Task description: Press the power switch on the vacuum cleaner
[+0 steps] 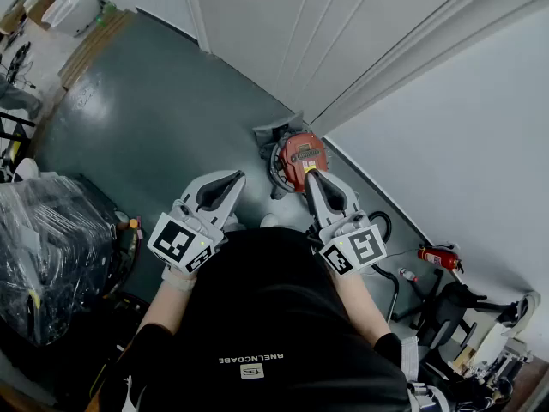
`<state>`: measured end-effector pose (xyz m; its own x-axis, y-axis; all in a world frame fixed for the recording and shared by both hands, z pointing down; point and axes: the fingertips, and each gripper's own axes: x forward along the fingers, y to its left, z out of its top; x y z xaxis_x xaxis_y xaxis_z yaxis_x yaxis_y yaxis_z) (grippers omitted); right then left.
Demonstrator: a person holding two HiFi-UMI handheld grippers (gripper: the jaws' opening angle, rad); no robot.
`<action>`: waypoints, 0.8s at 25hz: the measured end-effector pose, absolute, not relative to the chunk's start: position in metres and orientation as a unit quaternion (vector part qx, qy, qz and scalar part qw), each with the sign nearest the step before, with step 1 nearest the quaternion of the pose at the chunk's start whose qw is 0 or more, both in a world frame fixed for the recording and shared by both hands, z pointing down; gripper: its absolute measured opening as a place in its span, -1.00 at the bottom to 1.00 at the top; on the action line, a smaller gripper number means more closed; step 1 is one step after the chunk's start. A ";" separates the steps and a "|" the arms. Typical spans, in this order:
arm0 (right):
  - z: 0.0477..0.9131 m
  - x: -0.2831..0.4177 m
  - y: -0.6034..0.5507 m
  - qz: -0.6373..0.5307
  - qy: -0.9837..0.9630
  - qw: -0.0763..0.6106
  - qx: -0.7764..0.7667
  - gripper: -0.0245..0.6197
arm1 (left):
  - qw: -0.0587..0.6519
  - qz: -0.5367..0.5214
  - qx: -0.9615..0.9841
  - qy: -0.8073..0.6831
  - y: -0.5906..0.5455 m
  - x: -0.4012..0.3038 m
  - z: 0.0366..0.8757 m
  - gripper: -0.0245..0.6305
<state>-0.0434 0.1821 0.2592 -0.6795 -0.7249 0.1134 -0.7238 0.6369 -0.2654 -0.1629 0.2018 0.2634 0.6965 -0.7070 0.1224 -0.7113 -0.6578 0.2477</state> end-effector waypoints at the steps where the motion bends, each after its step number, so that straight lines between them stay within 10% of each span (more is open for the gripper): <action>1: 0.259 -0.040 0.182 -0.146 0.905 0.002 -0.400 -0.82 | 0.141 0.008 0.910 -0.390 0.201 -0.160 0.264 -0.88; 20: 0.279 0.039 0.181 -0.190 0.895 0.025 -0.403 -0.82 | 0.170 0.024 0.899 -0.402 0.202 -0.099 0.282 -0.88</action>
